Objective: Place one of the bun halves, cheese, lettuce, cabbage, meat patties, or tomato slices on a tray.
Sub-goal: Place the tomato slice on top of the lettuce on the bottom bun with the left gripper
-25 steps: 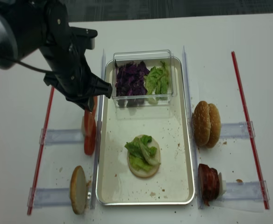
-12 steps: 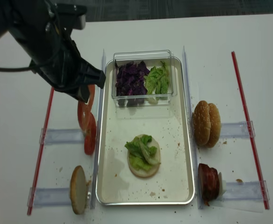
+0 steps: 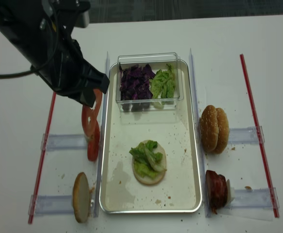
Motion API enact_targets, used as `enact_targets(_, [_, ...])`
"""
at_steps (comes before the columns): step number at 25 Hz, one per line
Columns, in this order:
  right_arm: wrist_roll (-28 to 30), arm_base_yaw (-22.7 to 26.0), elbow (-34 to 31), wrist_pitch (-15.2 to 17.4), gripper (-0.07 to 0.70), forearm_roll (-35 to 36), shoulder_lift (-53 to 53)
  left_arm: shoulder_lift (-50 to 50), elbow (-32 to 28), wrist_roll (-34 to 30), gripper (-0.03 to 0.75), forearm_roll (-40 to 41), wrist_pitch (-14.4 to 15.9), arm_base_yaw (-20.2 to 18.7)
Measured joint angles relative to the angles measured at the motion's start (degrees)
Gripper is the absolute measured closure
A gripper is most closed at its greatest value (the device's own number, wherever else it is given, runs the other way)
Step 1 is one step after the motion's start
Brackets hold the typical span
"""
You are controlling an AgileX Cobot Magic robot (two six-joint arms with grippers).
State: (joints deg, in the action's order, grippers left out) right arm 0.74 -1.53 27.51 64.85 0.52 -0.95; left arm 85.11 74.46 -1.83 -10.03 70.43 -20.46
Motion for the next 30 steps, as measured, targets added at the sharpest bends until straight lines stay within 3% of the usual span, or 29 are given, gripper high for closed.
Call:
enact_targets(14, [0.00,0.00,0.00,0.00,0.595,0.00,0.00,2.69,0.13,-9.21,0.668,-14.25,0.11,0.00])
enact_targets(23, [0.00,0.00,0.00,0.00,0.595,0.00,0.00,11.21,0.16,-17.68,0.668,-30.12,-0.44,0.00])
enact_targets(30, [0.00,0.00,0.00,0.00,0.595,0.00,0.00,15.38,0.16,-18.55,0.668,-32.55,-1.06,0.00])
